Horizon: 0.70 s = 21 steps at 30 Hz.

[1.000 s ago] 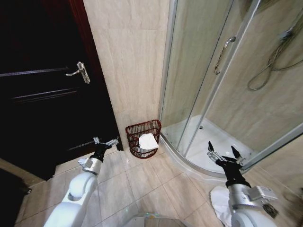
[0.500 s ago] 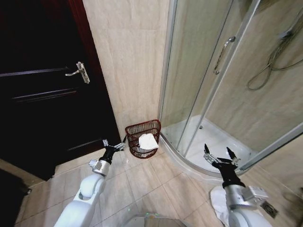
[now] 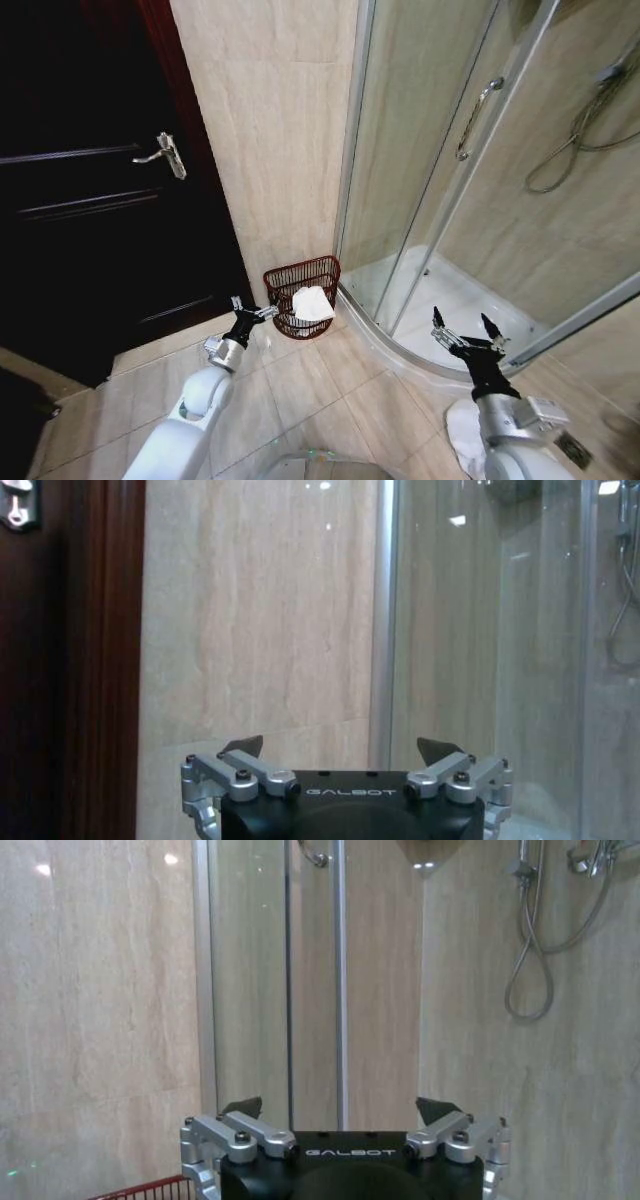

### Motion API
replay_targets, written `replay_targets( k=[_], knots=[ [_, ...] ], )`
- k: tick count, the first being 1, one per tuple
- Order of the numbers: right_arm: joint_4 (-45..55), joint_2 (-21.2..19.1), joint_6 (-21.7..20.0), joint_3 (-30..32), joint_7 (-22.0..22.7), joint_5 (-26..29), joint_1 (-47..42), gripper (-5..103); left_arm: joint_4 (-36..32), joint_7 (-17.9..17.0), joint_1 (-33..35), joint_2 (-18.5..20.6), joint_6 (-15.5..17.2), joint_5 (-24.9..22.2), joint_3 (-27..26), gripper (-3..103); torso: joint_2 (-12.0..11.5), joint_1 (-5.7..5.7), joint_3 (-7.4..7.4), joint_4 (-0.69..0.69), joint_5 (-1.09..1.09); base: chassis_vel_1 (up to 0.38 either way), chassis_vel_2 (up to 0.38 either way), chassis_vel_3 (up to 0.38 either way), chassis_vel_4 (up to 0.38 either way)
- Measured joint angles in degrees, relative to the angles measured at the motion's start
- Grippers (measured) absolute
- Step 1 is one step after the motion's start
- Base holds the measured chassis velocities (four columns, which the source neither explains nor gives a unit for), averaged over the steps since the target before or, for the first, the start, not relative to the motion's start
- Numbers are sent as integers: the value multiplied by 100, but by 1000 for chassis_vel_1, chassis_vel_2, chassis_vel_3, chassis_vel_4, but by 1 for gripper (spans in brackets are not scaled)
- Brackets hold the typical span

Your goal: Discard the used towel into the hamper.

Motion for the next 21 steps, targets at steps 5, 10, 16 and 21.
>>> replay_targets(
  k=[5,10,16,21],
  knots=[
    [18,0,36,-67,0,-58,-30,100,-2,-22,-35,-28,10,24,50,100,0,0,0,1,0,0,0,0,0],
    [19,0,47,-105,36,-116,3,100,33,-24,-96,-10,10,11,56,100,0,0,0,1,0,0,0,0,0],
    [-2,0,-2,-50,192,-66,-42,100,109,23,-174,38,198,91,191,100,0,0,0,0,-1,0,0,0,0],
    [-257,0,-4,-84,228,-63,-93,100,207,322,-124,-80,161,333,211,100,0,0,0,-1,0,0,0,0,0]
  ],
)
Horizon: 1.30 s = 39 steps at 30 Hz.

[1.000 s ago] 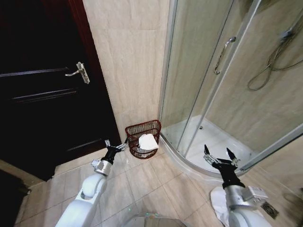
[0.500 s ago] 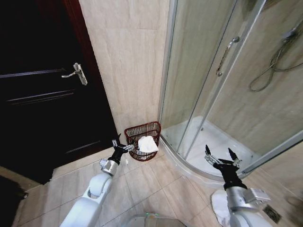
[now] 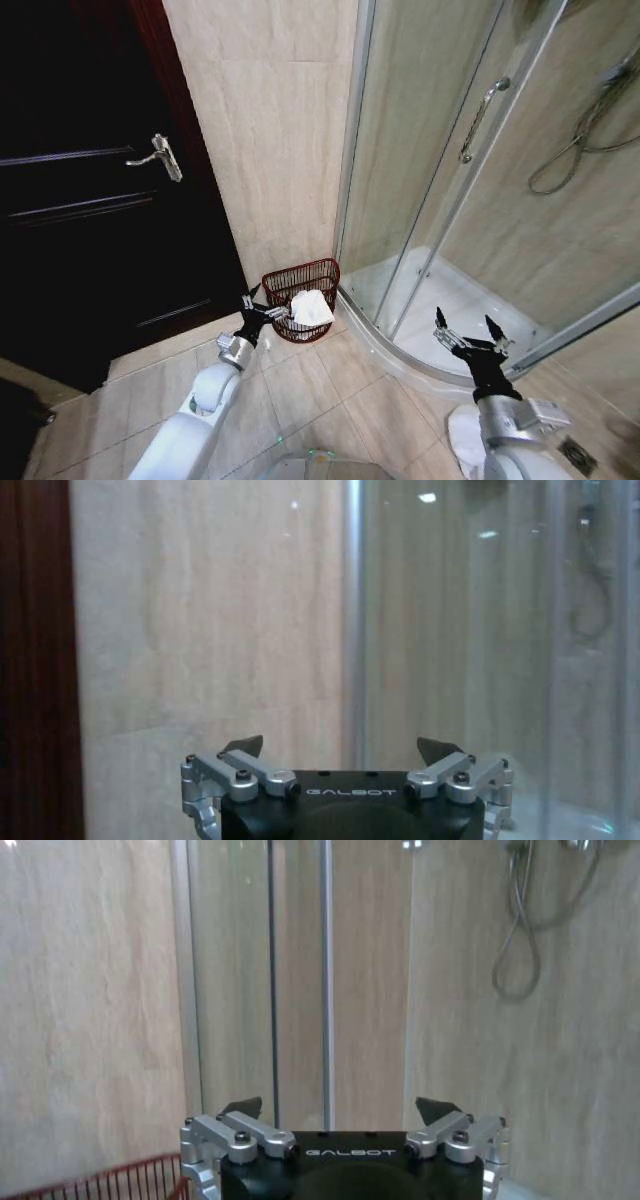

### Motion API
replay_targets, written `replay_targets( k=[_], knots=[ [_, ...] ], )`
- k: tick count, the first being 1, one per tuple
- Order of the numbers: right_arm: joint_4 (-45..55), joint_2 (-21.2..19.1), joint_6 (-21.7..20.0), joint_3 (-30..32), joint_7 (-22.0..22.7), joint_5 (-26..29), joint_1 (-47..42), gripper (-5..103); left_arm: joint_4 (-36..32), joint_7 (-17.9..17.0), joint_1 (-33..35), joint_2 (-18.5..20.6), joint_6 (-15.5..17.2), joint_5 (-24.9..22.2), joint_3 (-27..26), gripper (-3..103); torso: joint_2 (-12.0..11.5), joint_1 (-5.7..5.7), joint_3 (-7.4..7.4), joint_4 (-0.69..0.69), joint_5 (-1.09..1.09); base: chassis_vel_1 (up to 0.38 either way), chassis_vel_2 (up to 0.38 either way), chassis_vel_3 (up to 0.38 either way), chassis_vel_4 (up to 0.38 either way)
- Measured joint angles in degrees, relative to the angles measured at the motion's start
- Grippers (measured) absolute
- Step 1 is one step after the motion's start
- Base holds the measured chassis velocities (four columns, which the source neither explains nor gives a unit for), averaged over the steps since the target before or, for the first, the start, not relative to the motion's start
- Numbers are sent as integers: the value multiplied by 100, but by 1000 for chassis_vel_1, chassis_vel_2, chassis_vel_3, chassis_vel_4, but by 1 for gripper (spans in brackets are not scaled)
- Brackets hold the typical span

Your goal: Discard the used towel into the hamper.

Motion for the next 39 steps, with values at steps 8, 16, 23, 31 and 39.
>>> replay_targets(
  k=[8,16,23,31,39],
  knots=[
    [-396,0,-312,-140,49,-195,120,100,519,132,95,-23,63,114,124,100,0,0,0,2,0,0,0,0,0],
    [-592,0,-183,-18,114,-100,104,100,793,219,26,-191,399,18,420,100,0,0,0,0,1,0,0,0,0],
    [-615,0,46,69,238,36,127,100,1397,321,-278,-274,609,204,984,100,0,0,0,1,1,0,0,0,0],
    [-698,0,320,57,222,-29,96,100,2168,247,-897,-387,691,233,1658,100,0,-1,0,2,1,0,0,0,0],
    [-570,0,337,114,232,4,101,100,2746,728,-1352,-459,161,21,2022,100,0,0,0,1,1,0,0,0,0]
  ],
)
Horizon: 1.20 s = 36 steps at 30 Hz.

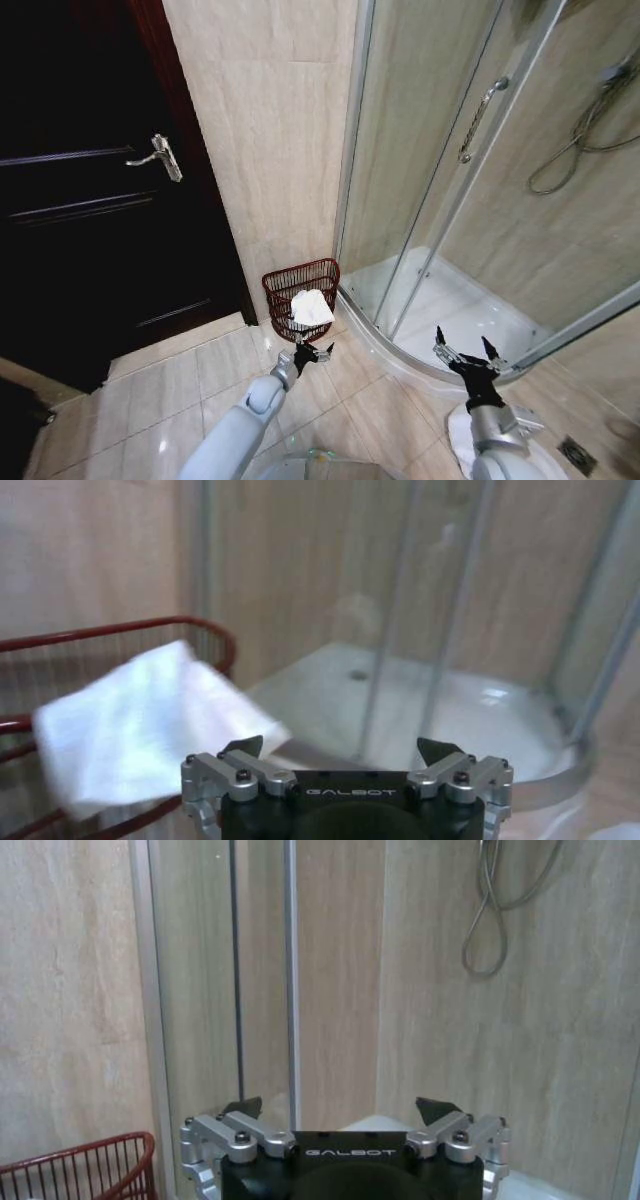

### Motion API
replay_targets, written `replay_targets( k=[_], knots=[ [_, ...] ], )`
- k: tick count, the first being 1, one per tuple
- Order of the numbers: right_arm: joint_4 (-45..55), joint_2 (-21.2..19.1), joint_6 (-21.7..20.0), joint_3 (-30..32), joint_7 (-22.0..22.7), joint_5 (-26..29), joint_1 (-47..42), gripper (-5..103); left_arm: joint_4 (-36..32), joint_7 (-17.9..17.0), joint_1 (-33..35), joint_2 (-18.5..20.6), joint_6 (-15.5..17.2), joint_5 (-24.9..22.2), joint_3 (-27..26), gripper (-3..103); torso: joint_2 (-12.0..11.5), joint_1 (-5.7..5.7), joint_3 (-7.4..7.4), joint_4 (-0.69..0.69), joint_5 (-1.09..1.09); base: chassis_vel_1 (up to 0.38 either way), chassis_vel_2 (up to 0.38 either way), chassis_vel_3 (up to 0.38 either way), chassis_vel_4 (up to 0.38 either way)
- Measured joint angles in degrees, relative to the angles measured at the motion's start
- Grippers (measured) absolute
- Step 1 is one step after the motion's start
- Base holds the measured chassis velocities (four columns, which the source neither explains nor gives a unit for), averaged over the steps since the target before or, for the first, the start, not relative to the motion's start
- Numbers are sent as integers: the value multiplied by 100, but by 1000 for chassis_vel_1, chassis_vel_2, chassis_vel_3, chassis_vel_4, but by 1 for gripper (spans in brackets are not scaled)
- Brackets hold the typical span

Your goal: Discard the used towel into the hamper.

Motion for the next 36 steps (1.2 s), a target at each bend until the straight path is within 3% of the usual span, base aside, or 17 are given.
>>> replay_targets(
  k=[4,5,6,7,9,13,21,27,36],
  knots=[
    [32,0,-7,16,10,14,11,100,-6,97,73,20,-300,-218,65,100,0,0,0,0,0,0,0,0,0],
    [38,0,-9,22,10,18,11,100,-104,-137,194,23,-406,-304,52,100,0,0,0,0,0,0,0,0,0],
    [38,0,-8,32,10,19,13,100,-202,-610,299,14,-399,-184,12,100,0,0,0,0,-1,0,0,0,0],
    [38,0,-8,32,10,19,13,100,-202,-610,299,14,-399,-184,12,100,0,0,0,0,-1,0,0,0,0],
    [17,0,-1,39,10,22,12,100,-289,-1388,443,-30,-321,264,-149,100,0,0,0,2,0,0,0,0,0],
    [-66,0,32,37,2,13,-2,100,-276,-1803,481,6,-333,493,-343,100,0,0,0,1,0,0,0,0,0],
    [-237,0,83,-9,-59,-55,49,100,34,-2099,181,42,-333,464,-361,100,0,0,0,0,-1,0,0,0,0],
    [-316,0,83,-15,-76,-61,106,100,434,-2442,-321,-94,-37,503,-195,100,0,0,0,0,-1,0,0,0,0],
    [-185,0,45,39,-68,8,87,100,864,-2560,-807,-311,293,569,-25,100,0,0,0,0,-1,0,0,0,0]
  ],
)
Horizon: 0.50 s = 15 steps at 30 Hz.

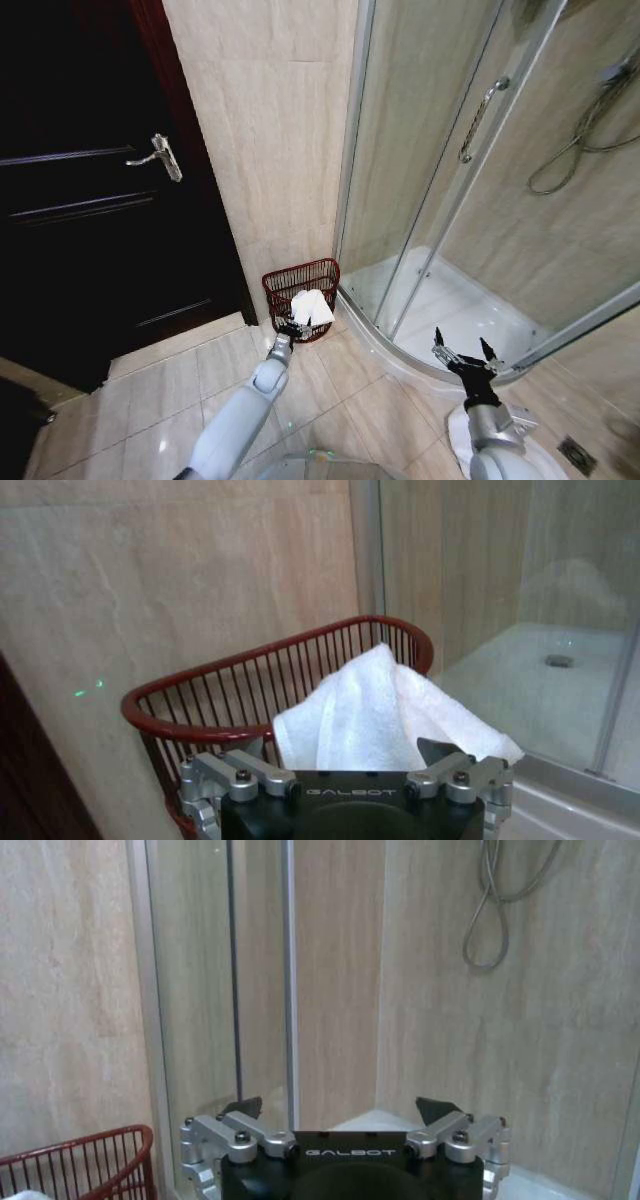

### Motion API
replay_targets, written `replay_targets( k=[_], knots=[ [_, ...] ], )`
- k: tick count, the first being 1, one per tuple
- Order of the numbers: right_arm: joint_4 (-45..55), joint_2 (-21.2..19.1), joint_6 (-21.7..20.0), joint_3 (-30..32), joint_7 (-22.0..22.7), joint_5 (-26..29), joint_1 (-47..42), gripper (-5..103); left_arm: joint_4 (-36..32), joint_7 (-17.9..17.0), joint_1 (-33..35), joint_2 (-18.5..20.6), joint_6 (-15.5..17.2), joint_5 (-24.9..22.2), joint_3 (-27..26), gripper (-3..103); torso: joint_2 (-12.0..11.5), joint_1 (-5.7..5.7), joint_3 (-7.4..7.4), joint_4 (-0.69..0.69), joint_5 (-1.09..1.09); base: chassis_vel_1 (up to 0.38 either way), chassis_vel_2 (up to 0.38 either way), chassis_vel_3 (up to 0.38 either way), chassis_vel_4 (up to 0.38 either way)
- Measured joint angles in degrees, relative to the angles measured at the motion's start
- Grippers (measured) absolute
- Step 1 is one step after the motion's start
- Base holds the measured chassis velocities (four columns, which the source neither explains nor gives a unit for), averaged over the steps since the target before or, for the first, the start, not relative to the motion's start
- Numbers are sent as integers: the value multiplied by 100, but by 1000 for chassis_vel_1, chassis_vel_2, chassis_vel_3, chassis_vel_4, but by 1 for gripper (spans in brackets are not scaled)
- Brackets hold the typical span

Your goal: Discard the used towel into the hamper.

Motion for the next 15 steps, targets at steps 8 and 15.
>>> replay_targets(
  k=[8,15],
  knots=[
    [129,0,-12,52,13,80,-65,100,317,-100,-198,-176,63,31,67,100,0,0,0,-1,0,0,0,0,0],
    [233,0,-16,61,20,107,-116,100,606,-63,-287,-181,21,-3,142,100,0,0,0,1,0,0,0,0,0]
  ],
)
